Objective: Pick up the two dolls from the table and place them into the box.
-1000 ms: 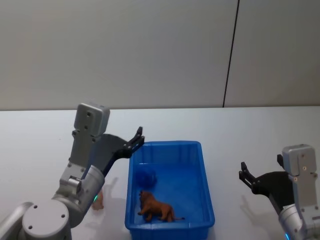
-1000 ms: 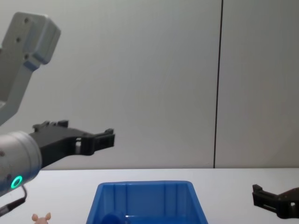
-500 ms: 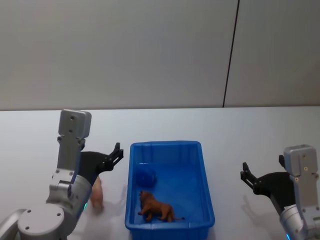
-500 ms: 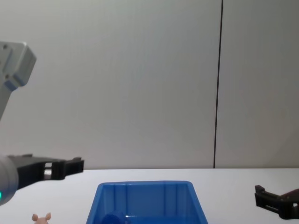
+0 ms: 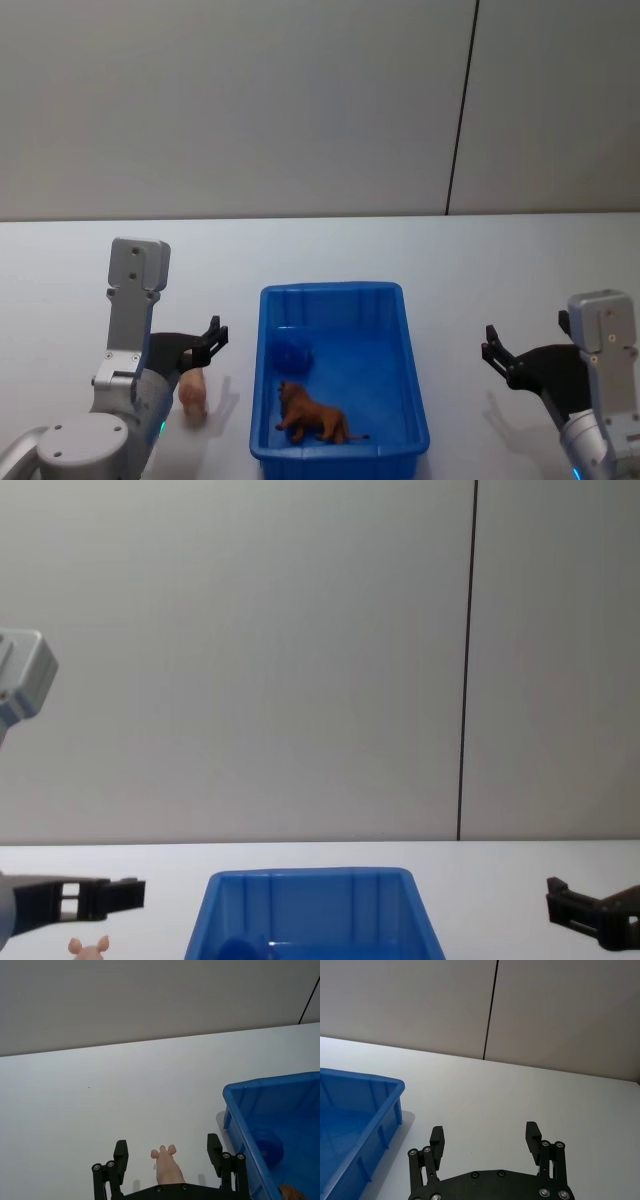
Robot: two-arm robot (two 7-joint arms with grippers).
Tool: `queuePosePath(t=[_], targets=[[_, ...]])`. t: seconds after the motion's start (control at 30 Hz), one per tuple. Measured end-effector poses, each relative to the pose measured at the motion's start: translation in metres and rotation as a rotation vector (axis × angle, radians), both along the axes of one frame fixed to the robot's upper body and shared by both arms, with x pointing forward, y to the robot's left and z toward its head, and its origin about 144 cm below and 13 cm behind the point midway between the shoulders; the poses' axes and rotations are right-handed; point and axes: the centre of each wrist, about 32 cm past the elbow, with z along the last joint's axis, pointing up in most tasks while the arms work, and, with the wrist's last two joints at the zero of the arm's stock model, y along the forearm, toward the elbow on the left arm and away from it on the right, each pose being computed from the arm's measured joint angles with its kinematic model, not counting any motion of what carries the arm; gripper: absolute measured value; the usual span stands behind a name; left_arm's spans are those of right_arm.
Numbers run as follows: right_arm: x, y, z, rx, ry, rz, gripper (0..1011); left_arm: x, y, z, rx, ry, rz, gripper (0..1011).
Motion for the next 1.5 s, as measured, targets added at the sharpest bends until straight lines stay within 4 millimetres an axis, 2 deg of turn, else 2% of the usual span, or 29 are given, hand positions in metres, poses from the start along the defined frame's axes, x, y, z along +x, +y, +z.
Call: queuePosePath(t=[1.33,1.5], targets=[[0.0,0.0,0.0,0.0,0.0,-0.001,1001,0.007,0.006,-0.025,-0.094,0.154,-0.014,1001],[0.0,0.0,0.0,0.0,0.0,-0.001,1001,0.008,0.005,-0.027,-0.098,0.159,-0.013,954]])
